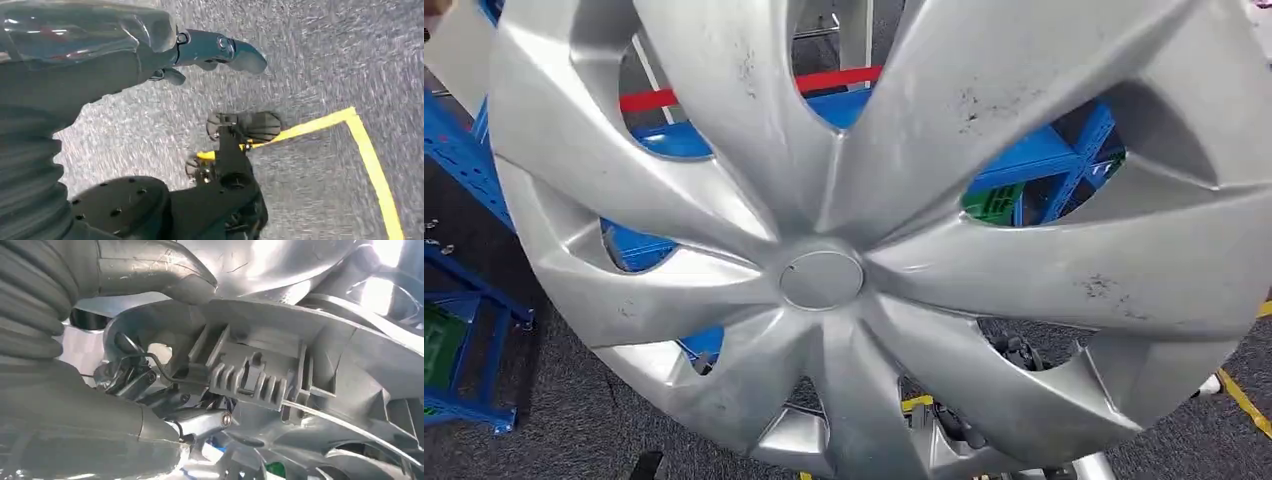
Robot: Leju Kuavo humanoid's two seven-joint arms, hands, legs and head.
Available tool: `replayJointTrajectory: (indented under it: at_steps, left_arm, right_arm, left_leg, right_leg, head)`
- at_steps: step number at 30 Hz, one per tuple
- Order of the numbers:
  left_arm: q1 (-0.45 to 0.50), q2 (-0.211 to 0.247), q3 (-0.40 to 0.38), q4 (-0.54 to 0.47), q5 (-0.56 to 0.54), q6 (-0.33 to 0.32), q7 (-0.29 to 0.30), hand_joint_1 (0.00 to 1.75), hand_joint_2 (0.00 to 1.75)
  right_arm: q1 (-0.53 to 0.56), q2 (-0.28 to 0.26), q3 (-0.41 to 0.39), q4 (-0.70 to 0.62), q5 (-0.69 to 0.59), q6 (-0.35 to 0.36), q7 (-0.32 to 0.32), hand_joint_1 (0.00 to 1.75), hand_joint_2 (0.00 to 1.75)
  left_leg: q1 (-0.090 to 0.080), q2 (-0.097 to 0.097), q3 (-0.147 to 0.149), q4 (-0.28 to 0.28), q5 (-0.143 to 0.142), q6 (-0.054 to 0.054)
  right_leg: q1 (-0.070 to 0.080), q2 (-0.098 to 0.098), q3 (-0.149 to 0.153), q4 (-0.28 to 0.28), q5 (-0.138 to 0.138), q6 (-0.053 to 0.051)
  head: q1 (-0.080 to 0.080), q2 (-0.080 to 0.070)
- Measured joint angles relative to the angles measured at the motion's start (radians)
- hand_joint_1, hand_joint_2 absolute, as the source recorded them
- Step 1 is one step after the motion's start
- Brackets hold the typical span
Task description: Take the parts from the cabinet and place them on the table.
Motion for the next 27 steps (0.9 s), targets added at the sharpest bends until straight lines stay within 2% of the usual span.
replayJointTrajectory:
  at_steps: [2, 3, 4, 5, 6, 7, 8, 9, 10, 11, 13, 14, 15, 16, 18, 19, 20, 21, 22, 23, 24, 25, 26, 27]
  left_arm:
    - [0.0, 0.0, 0.0, 0.0, 0.0, 0.001, 0.0, 0.0, 1.75]
    - [-0.001, 0.0, 0.0, 0.0, 0.0, 0.002, 0.0, 0.0, 1.75]
    - [-0.001, 0.0, 0.0, 0.0, 0.0, 0.002, -0.001, 0.0, 1.75]
    - [-0.001, 0.0, 0.0, 0.0, 0.0, 0.003, -0.002, 0.0, 1.75]
    - [-0.001, 0.0, 0.0, 0.0, 0.0, 0.006, -0.005, 0.0, 1.75]
    - [-0.001, 0.0, 0.0, 0.0, -0.001, 0.009, -0.007, 0.0, 1.75]
    - [-0.002, 0.0, 0.0, 0.0, -0.002, 0.014, -0.01, 0.0, 1.75]
    - [-0.003, 0.0, 0.0, 0.0, -0.002, 0.017, -0.011, 0.0, 1.75]
    - [-0.005, 0.0, 0.0, 0.0, -0.003, 0.02, -0.013, 0.0, 1.75]
    - [-0.008, -0.001, 0.0, 0.0, -0.005, 0.021, -0.014, 0.0, 1.75]
    - [-0.009, -0.002, 0.0, 0.0, -0.015, 0.023, -0.015, 0.0, 1.75]
    - [-0.009, -0.002, 0.0, 0.001, -0.018, 0.023, -0.015, 0.0, 1.75]
    - [-0.012, -0.003, 0.0, 0.001, -0.019, 0.023, -0.015, 0.0, 1.75]
    - [-0.014, -0.008, 0.0, 0.001, -0.02, 0.023, -0.015, 0.0, 1.75]
    - [-0.015, -0.008, 0.0, 0.002, -0.022, 0.023, -0.016, 0.0, 1.75]
    - [-0.015, -0.01, 0.0, 0.002, -0.022, 0.022, -0.016, 0.0, 1.75]
    - [-0.015, -0.011, 0.001, 0.003, -0.022, 0.021, -0.016, 0.0, 1.75]
    - [-0.014, -0.012, 0.001, 0.004, -0.023, 0.02, -0.018, 0.0, 1.75]
    - [-0.014, -0.013, 0.002, 0.004, -0.024, 0.021, -0.021, 0.0, 1.75]
    - [-0.014, -0.014, 0.002, 0.004, -0.028, 0.021, -0.022, 0.0, 1.75]
    - [-0.014, -0.015, 0.003, 0.004, -0.037, 0.021, -0.023, 0.0, 1.75]
    - [-0.014, -0.015, 0.003, 0.004, -0.042, 0.021, -0.024, 0.0, 1.75]
    - [-0.014, -0.014, 0.004, 0.004, -0.047, 0.021, -0.024, 0.0, 1.75]
    - [-0.012, -0.014, 0.004, 0.004, -0.051, 0.021, -0.024, 0.0, 1.75]
  right_arm:
    - [0.001, 0.003, 0.0, 0.0, 0.0, 0.0, 0.0, 1.75, 1.75]
    - [0.001, 0.003, 0.0, 0.0, 0.0, 0.0, 0.0, 1.75, 1.75]
    - [0.002, 0.003, 0.0, 0.0, 0.0, 0.0, -0.002, 1.75, 1.75]
    - [0.003, 0.003, 0.0, 0.0, 0.0, 0.0, -0.003, 1.75, 1.75]
    - [0.006, 0.003, 0.0, 0.0, 0.0, 0.0, -0.004, 1.75, 1.75]
    - [0.007, 0.003, 0.0, 0.0, 0.0, 0.0, -0.005, 1.75, 1.75]
    - [0.007, 0.005, 0.0, 0.0, 0.0, 0.0, -0.006, 1.75, 1.75]
    - [0.006, 0.005, 0.0, 0.0, 0.001, 0.0, -0.006, 1.75, 1.75]
    - [0.006, 0.008, 0.0, -0.001, 0.002, 0.0, -0.007, 1.75, 1.75]
    - [0.004, 0.01, 0.0, -0.001, 0.002, -0.001, -0.008, 1.75, 1.75]
    - [0.004, 0.014, 0.0, -0.001, 0.002, -0.002, -0.01, 1.75, 1.75]
    - [0.004, 0.015, 0.0, -0.002, 0.002, -0.002, -0.01, 1.75, 1.75]
    - [0.005, 0.015, -0.001, -0.003, 0.002, -0.002, -0.01, 1.75, 1.75]
    - [0.005, 0.015, -0.002, -0.004, 0.002, -0.002, -0.011, 1.75, 1.75]
    - [0.007, 0.014, -0.004, -0.004, 0.001, -0.002, -0.015, 1.75, 1.75]
    - [0.008, 0.014, -0.005, -0.004, 0.001, -0.002, -0.016, 1.75, 1.75]
    - [0.008, 0.014, -0.006, -0.004, -0.002, 0.0, -0.018, 1.75, 1.75]
    - [0.008, 0.014, -0.008, -0.003, -0.005, 0.0, -0.022, 1.75, 1.75]
    - [0.007, 0.014, -0.01, -0.003, -0.005, 0.001, -0.028, 1.75, 1.75]
    - [0.005, 0.014, -0.013, -0.004, 0.002, 0.003, -0.038, 1.75, 1.75]
    - [0.004, 0.015, -0.018, -0.004, 0.014, 0.008, -0.052, 1.75, 1.75]
    - [0.003, 0.016, -0.023, -0.004, 0.028, 0.012, -0.068, 1.75, 1.75]
    - [0.004, 0.016, -0.024, -0.005, 0.037, 0.017, -0.079, 1.75, 1.75]
    - [0.005, 0.016, -0.027, -0.006, 0.042, 0.019, -0.089, 1.75, 1.75]
  left_leg:
    - [0.007, -0.001, -0.026, 0.118, -0.128, -0.014]
    - [0.009, -0.001, -0.042, 0.2, -0.174, -0.019]
    - [0.011, -0.001, -0.052, 0.264, -0.188, -0.022]
    - [0.012, 0.0, -0.048, 0.299, -0.168, -0.024]
    - [0.013, 0.0, -0.025, 0.29, -0.128, -0.024]
    - [0.014, 0.0, 0.019, 0.238, -0.083, -0.021]
    - [0.014, -0.001, 0.079, 0.153, -0.058, -0.018]
    - [0.013, -0.004, 0.146, 0.054, -0.065, -0.012]
    - [0.007, -0.007, 0.198, -0.02, -0.111, -0.002]
    - [0.003, -0.007, 0.212, -0.052, -0.122, 0.005]
    - [-0.006, -0.006, 0.204, -0.05, -0.118, 0.016]
    - [-0.007, -0.004, 0.202, -0.063, -0.106, 0.03]
    - [0.002, 0.002, 0.204, -0.072, -0.093, 0.039]
    - [0.001, 0.002, 0.194, -0.074, -0.085, 0.051]
    - [-0.001, 0.002, 0.175, -0.072, -0.072, 0.054]
    - [-0.003, 0.002, 0.167, -0.071, -0.067, 0.054]
    - [-0.004, 0.002, 0.16, -0.07, -0.063, 0.054]
    - [-0.004, 0.002, 0.155, -0.068, -0.06, 0.053]
    - [-0.004, 0.002, 0.153, -0.065, -0.059, 0.051]
    - [-0.004, 0.001, 0.151, -0.06, -0.059, 0.05]
    - [-0.004, 0.0, 0.15, -0.052, -0.062, 0.046]
    - [-0.009, 0.0, 0.142, -0.043, -0.066, 0.04]
    - [-0.012, 0.0, 0.132, -0.03, -0.067, 0.036]
    - [-0.011, 0.0, 0.126, -0.031, -0.064, 0.031]
  right_leg:
    - [0.0, 0.0, -0.022, 0.001, 0.023, -0.006]
    - [0.001, 0.0, -0.036, 0.002, 0.035, -0.005]
    - [0.001, 0.0, -0.049, 0.002, 0.041, -0.004]
    - [0.001, 0.0, -0.061, 0.002, 0.05, -0.002]
    - [0.001, 0.0, -0.072, 0.002, 0.06, 0.0]
    - [0.001, 0.0, -0.082, 0.003, 0.068, 0.004]
    - [0.001, 0.001, -0.087, 0.003, 0.074, 0.008]
    - [0.0, 0.001, -0.089, 0.003, 0.08, 0.01]
    - [0.003, 0.0, -0.091, 0.003, 0.086, 0.018]
    - [0.002, -0.001, -0.092, 0.003, 0.09, 0.025]
    - [-0.002, -0.002, -0.093, -0.002, 0.102, 0.037]
    - [0.0, -0.001, -0.093, -0.005, 0.109, 0.047]
    - [-0.003, 0.0, -0.108, 0.012, 0.096, 0.044]
    - [0.0, 0.0, -0.136, 0.06, 0.058, 0.034]
    - [0.0, 0.001, -0.203, 0.224, -0.019, 0.024]
    - [0.0, 0.001, -0.231, 0.299, -0.048, 0.024]
    - [0.0, 0.0, -0.242, 0.338, -0.057, 0.029]
    - [0.0, 0.0, -0.225, 0.324, -0.05, 0.035]
    - [0.0, 0.0, -0.183, 0.261, -0.027, 0.044]
    - [0.0, 0.0, -0.12, 0.155, 0.008, 0.052]
    - [0.0, -0.001, -0.065, 0.059, 0.038, 0.056]
    - [0.002, -0.001, -0.038, 0.009, 0.03, 0.046]
    - [0.003, 0.002, -0.041, 0.006, 0.035, 0.037]
    - [0.006, 0.003, -0.048, 0.011, 0.035, 0.034]
  head:
    - [-0.005, 0.0]
    - [-0.004, 0.0]
    - [-0.004, 0.0]
    - [-0.005, 0.0]
    - [-0.004, 0.0]
    - [-0.004, 0.0]
    - [-0.005, 0.0]
    - [-0.005, 0.0]
    - [-0.003, 0.0]
    - [-0.003, 0.0]
    - [-0.004, 0.0]
    - [-0.003, 0.0]
    - [-0.003, 0.0]
    - [-0.001, 0.0]
    - [0.001, 0.0]
    - [0.001, 0.0]
    - [0.001, 0.0]
    - [0.001, 0.0]
    - [0.001, 0.0]
    - [0.002, 0.0]
    - [0.002, 0.0]
    - [0.002, 0.0]
    - [0.0, 0.0]
    - [0.001, 0.0]
